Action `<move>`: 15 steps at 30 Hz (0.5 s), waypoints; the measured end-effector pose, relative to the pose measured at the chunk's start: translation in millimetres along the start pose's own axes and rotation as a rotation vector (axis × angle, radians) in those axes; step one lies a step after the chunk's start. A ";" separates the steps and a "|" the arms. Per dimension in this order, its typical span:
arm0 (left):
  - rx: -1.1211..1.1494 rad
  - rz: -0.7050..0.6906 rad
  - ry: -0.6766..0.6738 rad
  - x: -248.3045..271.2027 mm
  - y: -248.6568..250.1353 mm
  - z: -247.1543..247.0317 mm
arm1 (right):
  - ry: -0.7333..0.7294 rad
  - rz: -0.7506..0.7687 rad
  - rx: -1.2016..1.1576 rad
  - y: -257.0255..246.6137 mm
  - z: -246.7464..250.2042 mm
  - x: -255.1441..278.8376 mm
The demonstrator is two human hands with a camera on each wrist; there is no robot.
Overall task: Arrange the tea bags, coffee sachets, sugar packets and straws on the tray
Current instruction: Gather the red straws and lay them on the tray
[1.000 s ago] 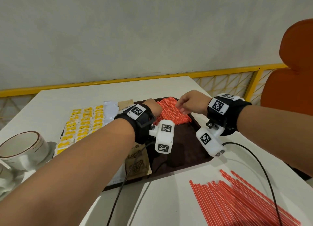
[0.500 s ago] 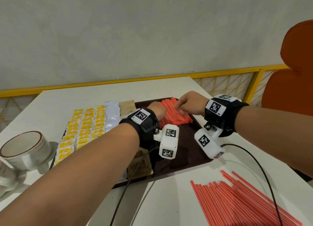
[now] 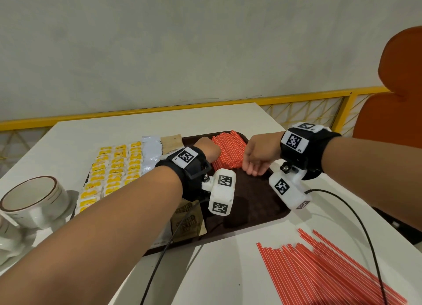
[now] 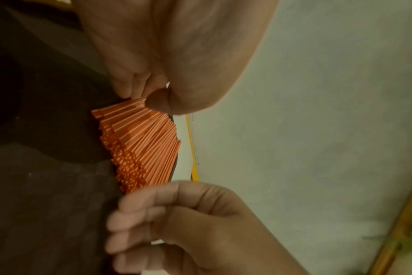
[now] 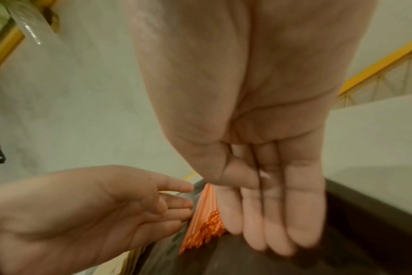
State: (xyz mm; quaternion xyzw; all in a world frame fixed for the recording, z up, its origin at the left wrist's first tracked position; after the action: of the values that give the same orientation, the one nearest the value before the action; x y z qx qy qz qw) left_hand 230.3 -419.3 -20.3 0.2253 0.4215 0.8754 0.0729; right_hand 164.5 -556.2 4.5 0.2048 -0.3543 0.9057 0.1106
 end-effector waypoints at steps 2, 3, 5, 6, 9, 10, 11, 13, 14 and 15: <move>-0.171 -0.037 -0.060 8.5 2.5 -0.8 | -0.031 -0.052 0.009 3.4 3.7 2.3; -0.275 -0.051 -0.076 11.9 4.5 -1.7 | -0.033 -0.064 -0.009 4.5 4.7 2.1; -0.442 -0.079 -0.094 13.6 6.8 -3.4 | -0.037 -0.083 -0.065 4.6 3.8 1.3; -0.484 -0.083 -0.105 15.1 8.2 -3.9 | -0.021 -0.086 -0.077 5.0 3.2 0.2; -0.509 -0.114 -0.081 11.8 9.1 -9.1 | 0.047 -0.051 -0.068 9.1 0.6 -5.3; -0.509 -0.106 -0.079 10.6 10.1 -10.4 | 0.086 -0.030 -0.050 10.6 -0.4 -6.3; -0.490 -0.102 -0.063 9.8 10.2 -11.2 | 0.128 -0.009 -0.033 12.1 -1.3 -7.1; -0.435 -0.074 -0.031 6.2 9.8 -13.1 | 0.168 0.015 -0.025 12.0 -3.1 -6.5; -0.418 -0.069 -0.019 5.0 10.0 -13.0 | 0.159 0.016 -0.050 11.1 -4.2 -4.7; -0.413 -0.064 -0.003 3.1 10.3 -12.8 | 0.134 0.005 -0.105 9.2 -5.4 -0.6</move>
State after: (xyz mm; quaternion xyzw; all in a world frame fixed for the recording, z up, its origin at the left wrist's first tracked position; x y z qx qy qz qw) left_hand 222.4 -433.8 -18.3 0.1932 0.2401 0.9401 0.1458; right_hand 160.3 -559.1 -4.8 0.1366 -0.3939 0.8978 0.1422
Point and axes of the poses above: each hand's wrist, its own x-axis away from the middle knuckle, its own z-axis out of the back of the hand, y = z × x, the point moved 1 cm from there along -x, towards the middle knuckle, and after that the axes turned 6 degrees about z, right-handed, at the moved point
